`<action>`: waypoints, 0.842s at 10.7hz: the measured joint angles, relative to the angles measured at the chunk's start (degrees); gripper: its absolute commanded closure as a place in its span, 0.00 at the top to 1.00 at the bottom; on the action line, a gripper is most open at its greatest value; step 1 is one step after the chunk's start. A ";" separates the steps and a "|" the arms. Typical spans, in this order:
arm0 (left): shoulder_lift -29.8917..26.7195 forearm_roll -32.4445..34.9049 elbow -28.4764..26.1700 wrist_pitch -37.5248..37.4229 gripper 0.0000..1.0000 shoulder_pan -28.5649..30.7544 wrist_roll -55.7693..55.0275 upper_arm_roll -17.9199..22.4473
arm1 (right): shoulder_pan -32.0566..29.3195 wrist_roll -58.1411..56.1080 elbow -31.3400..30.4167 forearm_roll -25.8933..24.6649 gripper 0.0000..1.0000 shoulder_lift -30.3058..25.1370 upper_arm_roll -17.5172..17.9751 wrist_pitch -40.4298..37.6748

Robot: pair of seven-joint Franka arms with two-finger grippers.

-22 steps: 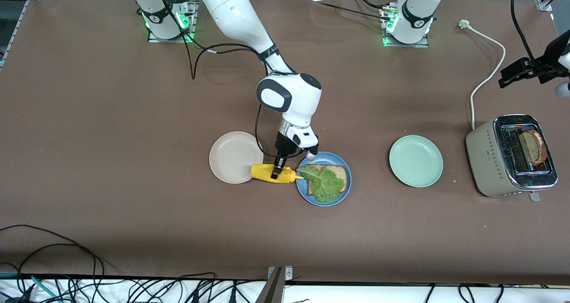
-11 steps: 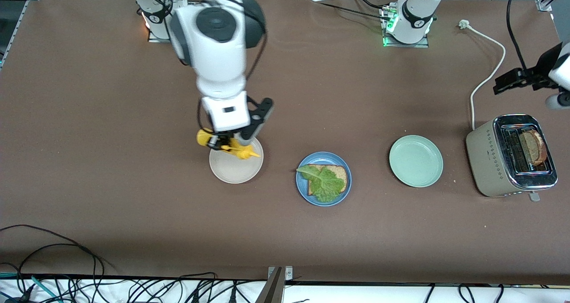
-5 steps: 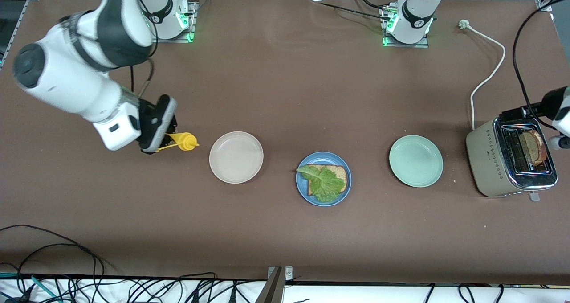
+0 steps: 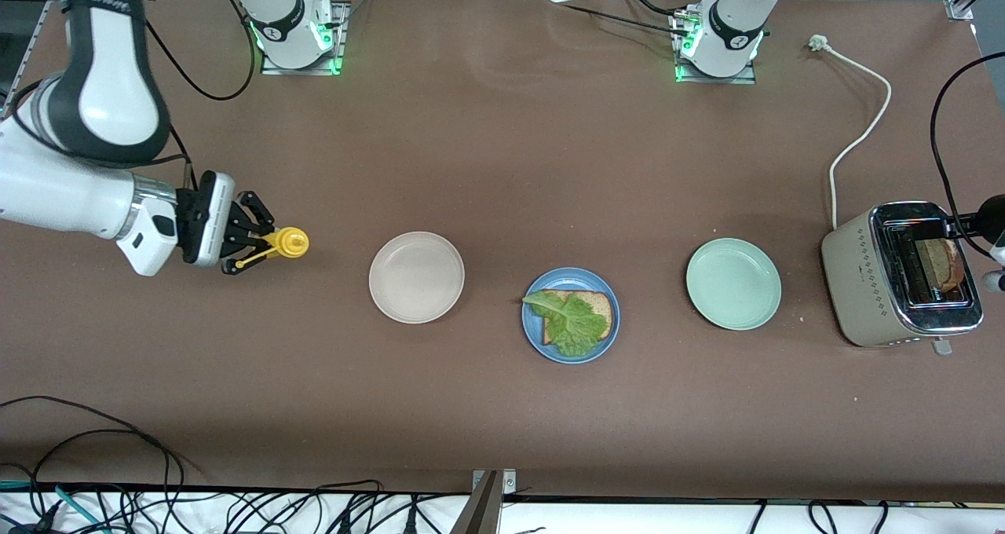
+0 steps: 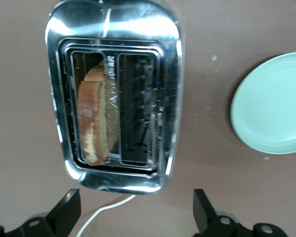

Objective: Make sandwich in blue plate with both arms
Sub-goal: 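Lower the mustard bottle with the right gripper while the left gripper grasps toast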

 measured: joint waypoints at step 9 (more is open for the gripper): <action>4.93 1.96 0.21 4.69 0.90 4.03 2.32 0.05 | -15.96 -32.67 -4.34 17.55 0.00 14.07 0.13 -21.93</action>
